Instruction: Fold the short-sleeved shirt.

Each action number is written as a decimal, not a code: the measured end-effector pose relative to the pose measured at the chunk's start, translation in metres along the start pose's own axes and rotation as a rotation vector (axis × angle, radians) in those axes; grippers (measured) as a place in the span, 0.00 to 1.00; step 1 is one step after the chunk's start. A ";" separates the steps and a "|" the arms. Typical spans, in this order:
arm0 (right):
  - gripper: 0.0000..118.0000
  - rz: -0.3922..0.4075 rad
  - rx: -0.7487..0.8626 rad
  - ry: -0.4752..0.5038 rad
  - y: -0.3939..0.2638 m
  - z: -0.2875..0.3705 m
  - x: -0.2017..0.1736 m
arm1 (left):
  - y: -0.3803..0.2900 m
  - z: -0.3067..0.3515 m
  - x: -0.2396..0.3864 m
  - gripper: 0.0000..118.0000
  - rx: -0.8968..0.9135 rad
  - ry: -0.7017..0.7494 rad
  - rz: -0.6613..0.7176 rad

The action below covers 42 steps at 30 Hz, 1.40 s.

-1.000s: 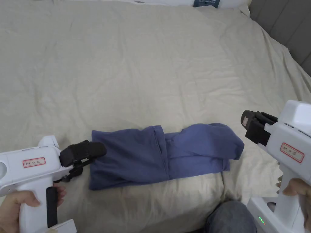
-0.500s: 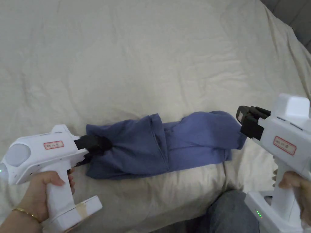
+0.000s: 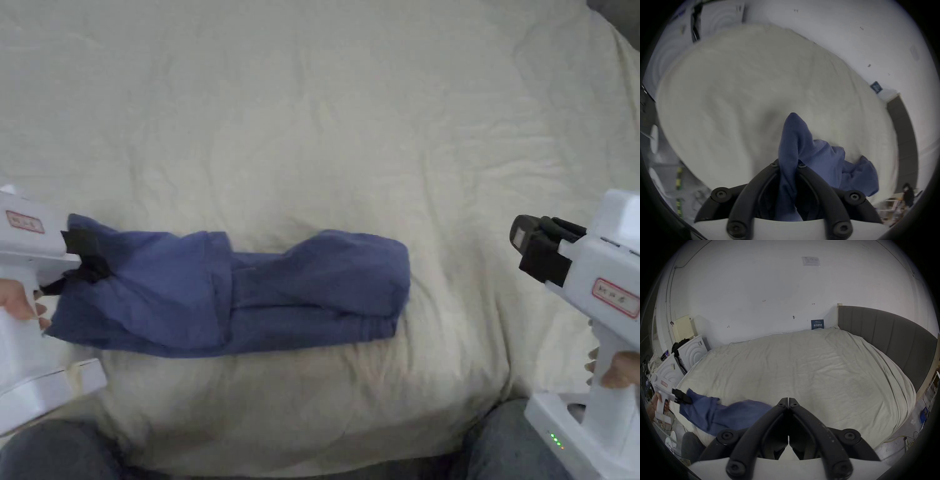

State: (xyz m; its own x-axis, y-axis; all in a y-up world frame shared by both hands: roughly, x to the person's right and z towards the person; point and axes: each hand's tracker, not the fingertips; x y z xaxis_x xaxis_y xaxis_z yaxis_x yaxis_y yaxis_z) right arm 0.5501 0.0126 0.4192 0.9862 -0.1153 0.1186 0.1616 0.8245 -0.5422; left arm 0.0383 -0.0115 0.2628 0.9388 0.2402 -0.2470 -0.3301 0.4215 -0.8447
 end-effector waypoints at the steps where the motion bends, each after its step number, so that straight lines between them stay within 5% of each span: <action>1: 0.01 0.003 -0.001 0.005 -0.001 0.000 -0.001 | 0.006 0.011 -0.007 0.11 0.032 0.057 -0.028; 5: 0.01 0.004 -0.003 0.021 0.000 0.001 -0.004 | 0.004 0.042 0.001 0.11 0.127 0.219 -0.148; 18: 0.01 -0.046 0.035 0.019 -0.005 0.018 0.003 | -0.071 -0.022 0.175 0.14 -0.066 -0.219 -0.235; 19: 0.01 -0.049 0.028 0.014 -0.007 0.019 0.005 | -0.077 -0.034 0.186 0.20 -0.094 -0.219 -0.226; 21: 0.01 -0.048 0.017 0.002 -0.011 0.021 0.007 | -0.089 -0.059 0.200 0.64 -0.148 -0.237 -0.188; 23: 0.01 -0.052 0.009 -0.006 -0.016 0.023 0.010 | -0.100 -0.078 0.202 0.86 -0.209 -0.350 -0.129; 28: 0.01 -0.060 0.002 -0.015 -0.019 0.025 0.017 | -0.096 -0.050 0.183 0.86 -0.115 -0.430 -0.198; 30: 0.01 -0.065 0.004 -0.014 -0.018 0.024 0.017 | -0.092 -0.029 0.178 0.81 0.008 -0.323 -0.252; 31: 0.01 -0.066 0.006 -0.011 -0.018 0.024 0.016 | -0.090 -0.022 0.175 0.71 0.069 -0.265 -0.273; 33: 0.01 -0.072 0.010 0.001 -0.018 0.022 0.014 | -0.089 -0.020 0.171 0.17 0.140 -0.179 -0.297; 34: 0.01 -0.071 0.009 0.007 -0.018 0.021 0.012 | -0.090 -0.027 0.172 0.01 0.170 -0.133 -0.297; 42: 0.01 -0.073 0.002 0.033 -0.021 0.021 -0.003 | -0.142 -0.073 0.203 0.01 -0.009 -0.225 -0.312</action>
State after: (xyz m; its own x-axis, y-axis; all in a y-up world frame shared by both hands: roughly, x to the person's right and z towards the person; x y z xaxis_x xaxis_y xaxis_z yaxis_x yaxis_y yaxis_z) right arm 0.5434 0.0073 0.4482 0.9725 -0.1932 0.1298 0.2327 0.8144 -0.5316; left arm 0.2830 -0.0862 0.2975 0.9486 0.2875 0.1323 -0.0299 0.4975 -0.8669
